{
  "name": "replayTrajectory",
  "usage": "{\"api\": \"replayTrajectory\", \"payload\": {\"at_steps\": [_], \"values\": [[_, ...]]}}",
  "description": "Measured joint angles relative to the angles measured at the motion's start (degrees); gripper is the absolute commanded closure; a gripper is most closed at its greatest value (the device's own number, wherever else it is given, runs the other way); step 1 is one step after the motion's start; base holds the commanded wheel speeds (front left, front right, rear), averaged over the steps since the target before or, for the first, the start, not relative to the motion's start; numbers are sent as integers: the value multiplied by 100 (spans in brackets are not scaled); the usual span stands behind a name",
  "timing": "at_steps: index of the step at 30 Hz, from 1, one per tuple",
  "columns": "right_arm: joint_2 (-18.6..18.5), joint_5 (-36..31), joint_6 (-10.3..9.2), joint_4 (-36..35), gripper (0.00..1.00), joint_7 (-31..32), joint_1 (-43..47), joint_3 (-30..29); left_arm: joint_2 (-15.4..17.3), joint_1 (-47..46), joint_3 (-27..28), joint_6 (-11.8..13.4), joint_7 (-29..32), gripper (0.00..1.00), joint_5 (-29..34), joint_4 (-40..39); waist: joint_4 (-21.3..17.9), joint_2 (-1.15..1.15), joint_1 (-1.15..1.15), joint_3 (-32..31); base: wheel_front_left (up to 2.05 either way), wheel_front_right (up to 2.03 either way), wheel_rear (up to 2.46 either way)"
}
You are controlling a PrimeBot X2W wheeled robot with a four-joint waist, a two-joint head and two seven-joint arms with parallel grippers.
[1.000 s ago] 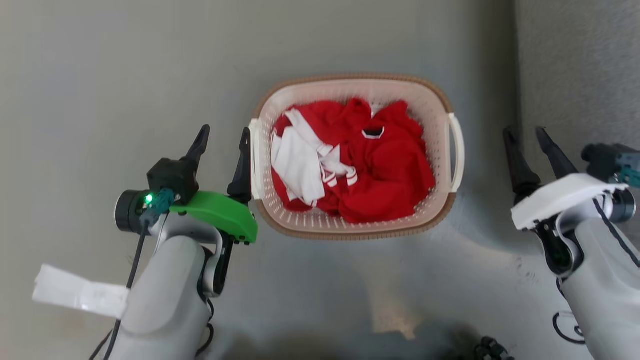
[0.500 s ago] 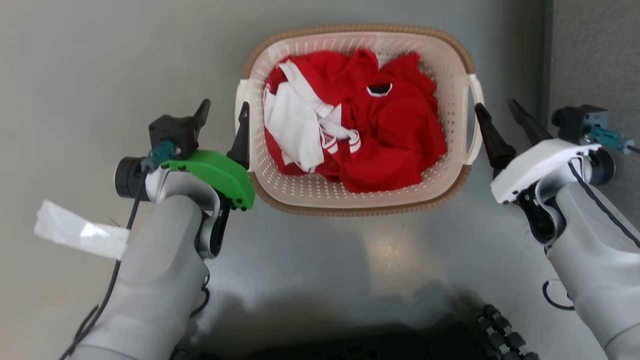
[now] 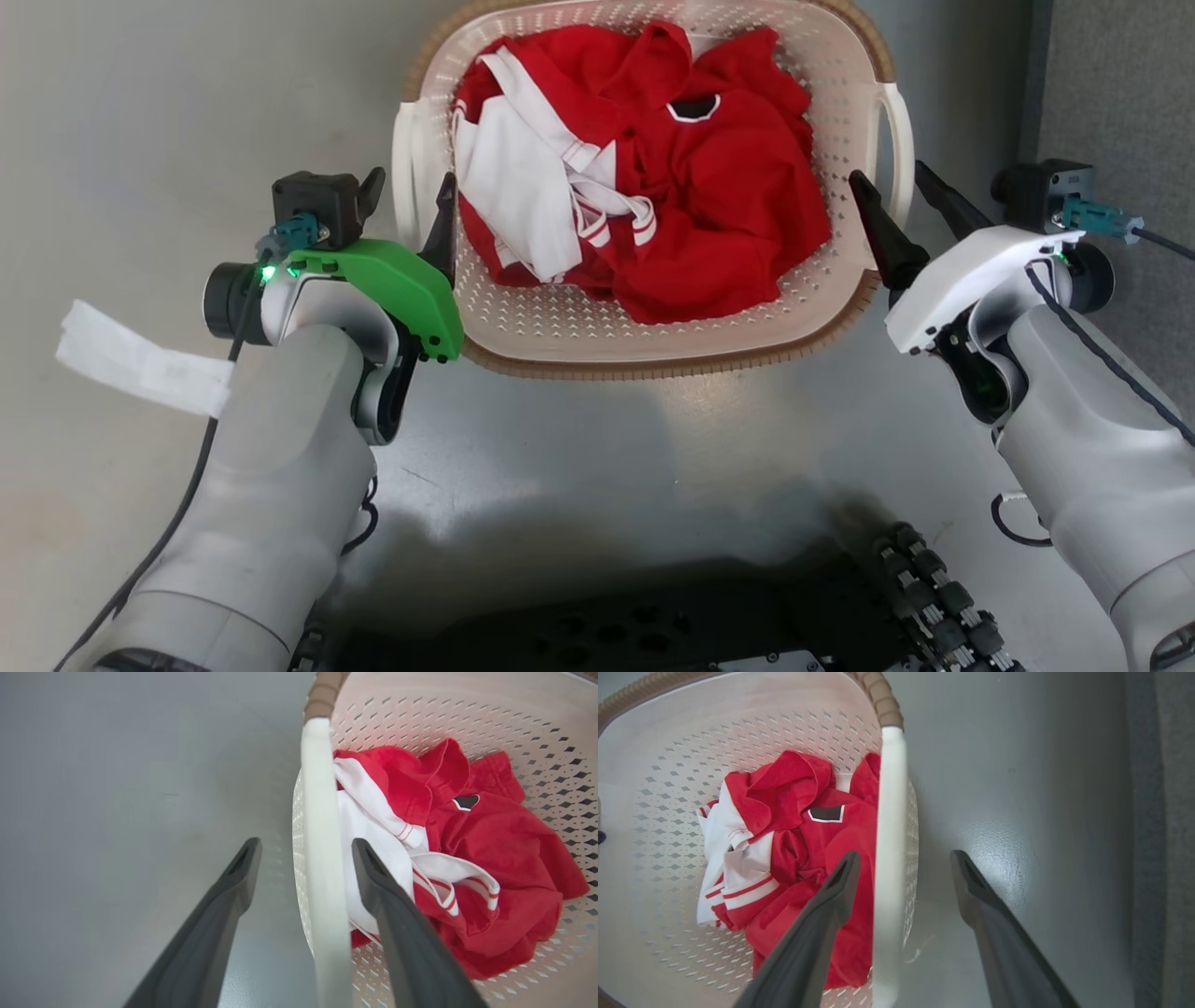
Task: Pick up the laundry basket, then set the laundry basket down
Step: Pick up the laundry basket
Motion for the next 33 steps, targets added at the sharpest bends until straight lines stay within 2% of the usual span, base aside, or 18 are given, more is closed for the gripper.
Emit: {"api": "replayTrajectory", "payload": {"at_steps": [11,12,13,14,15,16,17,33], "values": [[21,318,3,234,0,-10,-265,338,-1,-238,-280,-82,49,0,-374,405,-64,0,0,96,0,0,0],[25,338,3,250,0,-21,-290,369,-1,-264,-299,-83,49,15,-389,437,-66,0,0,101,0,0,0],[27,358,4,260,18,-43,-306,393,-2,-283,-316,-102,49,36,-415,459,-69,0,0,107,0,0,0],[31,394,4,275,47,-44,-319,421,-3,-295,-336,-116,49,58,-458,476,-71,0,0,113,0,0,0],[34,424,3,293,62,-45,-327,448,-3,-309,-361,-125,49,71,-524,493,-73,0,0,118,0,0,0],[37,445,4,313,81,-45,-333,479,-4,-320,-385,-126,49,90,-568,506,-75,0,0,123,0,0,0],[38,466,4,332,100,-49,-340,512,-4,-333,-412,-133,48,100,-587,513,-77,0,0,128,0,0,0],[126,917,-3,598,100,-101,-485,959,-68,-455,-739,-186,-37,100,-1045,961,-92,0,0,-140,0,0,0]]}}
